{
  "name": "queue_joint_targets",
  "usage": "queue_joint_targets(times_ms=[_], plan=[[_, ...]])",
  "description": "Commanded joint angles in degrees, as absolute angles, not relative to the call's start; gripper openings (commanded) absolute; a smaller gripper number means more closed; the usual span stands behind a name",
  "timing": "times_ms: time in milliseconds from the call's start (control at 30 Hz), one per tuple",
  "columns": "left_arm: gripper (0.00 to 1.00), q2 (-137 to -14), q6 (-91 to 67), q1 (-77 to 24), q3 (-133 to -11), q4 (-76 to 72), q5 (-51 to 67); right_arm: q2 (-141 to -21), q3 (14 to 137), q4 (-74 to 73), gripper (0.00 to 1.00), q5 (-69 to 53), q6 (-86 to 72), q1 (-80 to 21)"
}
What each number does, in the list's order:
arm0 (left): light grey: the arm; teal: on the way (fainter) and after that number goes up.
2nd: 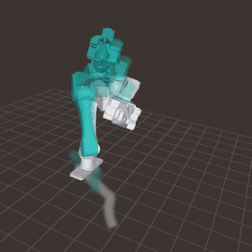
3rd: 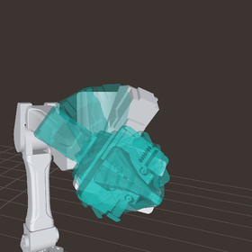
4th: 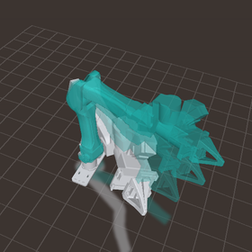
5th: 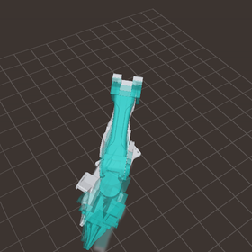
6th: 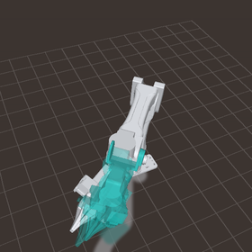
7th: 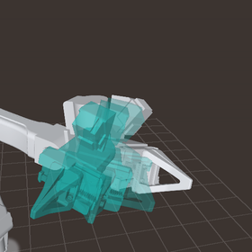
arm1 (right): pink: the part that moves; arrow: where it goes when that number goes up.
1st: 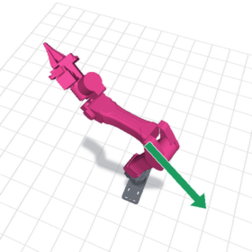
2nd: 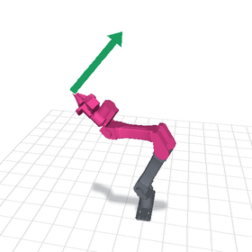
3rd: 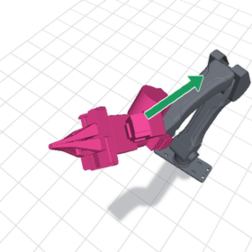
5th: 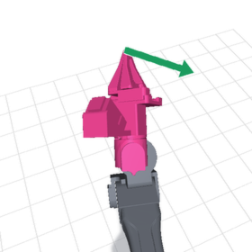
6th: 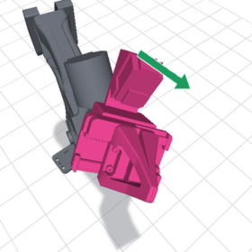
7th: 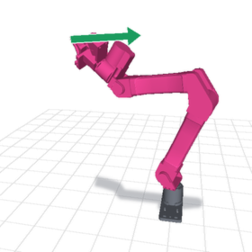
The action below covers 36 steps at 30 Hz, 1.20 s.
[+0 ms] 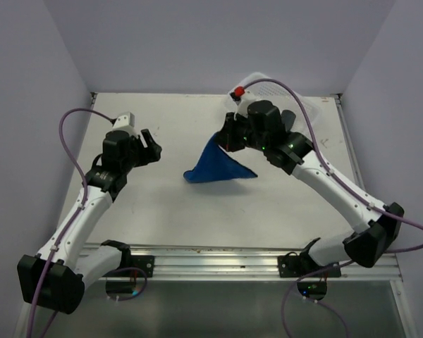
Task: Roll the towels
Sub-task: Move the towel to the center of the board
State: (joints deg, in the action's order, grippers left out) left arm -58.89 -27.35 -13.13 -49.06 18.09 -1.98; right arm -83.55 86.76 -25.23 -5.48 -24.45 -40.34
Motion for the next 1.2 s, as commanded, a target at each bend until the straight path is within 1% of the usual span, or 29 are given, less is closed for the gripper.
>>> queue_joint_targets(times_ms=[0, 67, 133, 200, 333, 500, 600, 700, 833, 900, 933, 967, 1033, 1067, 1167], plan=[[0.73, -57.7, -26.3, -12.7, -49.2, 15.6, -2.4, -73.8, 80.7, -26.5, 0.0, -2.3, -23.5, -40.5], [0.73, -57.9, -25.8, -12.7, -49.3, 15.4, -1.5, -67.6, 76.7, -26.5, 0.0, -0.2, -23.7, -40.5], [0.73, -57.8, -25.2, -12.7, -49.2, 14.9, -0.3, -64.3, 74.7, -28.0, 0.0, 5.8, -23.8, -40.6], [0.73, -57.6, -24.9, -12.7, -49.0, 14.4, 1.0, -59.4, 74.2, -30.1, 0.0, 8.2, -22.8, -40.6], [0.73, -57.7, -24.8, -12.7, -48.9, 13.8, 2.5, -53.5, 73.7, -34.3, 0.0, 13.6, -21.4, -40.7], [0.73, -58.3, -24.6, -12.7, -48.7, 13.4, 4.2, -50.4, 74.8, -36.8, 0.0, 13.6, -21.0, -40.7], [0.73, -58.4, -24.5, -12.7, -48.5, 13.0, 5.4, -51.4, 74.6, -36.8, 0.0, 10.3, -21.6, -40.7], [0.73, -58.4, -24.5, -12.7, -48.3, 12.7, 5.9, -54.7, 72.4, -34.7, 0.0, 6.7, -23.1, -41.0], [0.73, -58.3, -24.5, -12.7, -48.3, 12.7, 6.0, -60.5, 69.0, -27.5, 0.0, 4.8, -25.3, -43.7], [0.73, -58.3, -24.4, -12.7, -48.3, 12.8, 6.2, -65.7, 68.1, -25.2, 0.0, 5.9, -27.3, -46.5], [0.73, -58.3, -24.4, -12.7, -48.3, 12.7, 6.2, -68.0, 67.8, -21.8, 0.0, 5.6, -27.8, -47.5], [0.73, -58.3, -24.4, -12.7, -48.3, 12.7, 6.2, -72.3, 67.9, -20.3, 0.0, 5.5, -28.6, -48.6], [0.73, -58.2, -24.4, -12.7, -48.3, 12.7, 6.2, -77.6, 69.3, -17.0, 0.0, 6.2, -30.7, -51.5], [0.73, -58.0, -24.3, -12.7, -48.3, 12.8, 6.1, -82.8, 70.0, -15.7, 0.0, 5.4, -32.2, -53.2], [0.74, -57.5, -24.2, -12.7, -48.5, 13.4, 4.8, -90.4, 74.7, -14.6, 0.0, 6.1, -35.1, -55.8]])
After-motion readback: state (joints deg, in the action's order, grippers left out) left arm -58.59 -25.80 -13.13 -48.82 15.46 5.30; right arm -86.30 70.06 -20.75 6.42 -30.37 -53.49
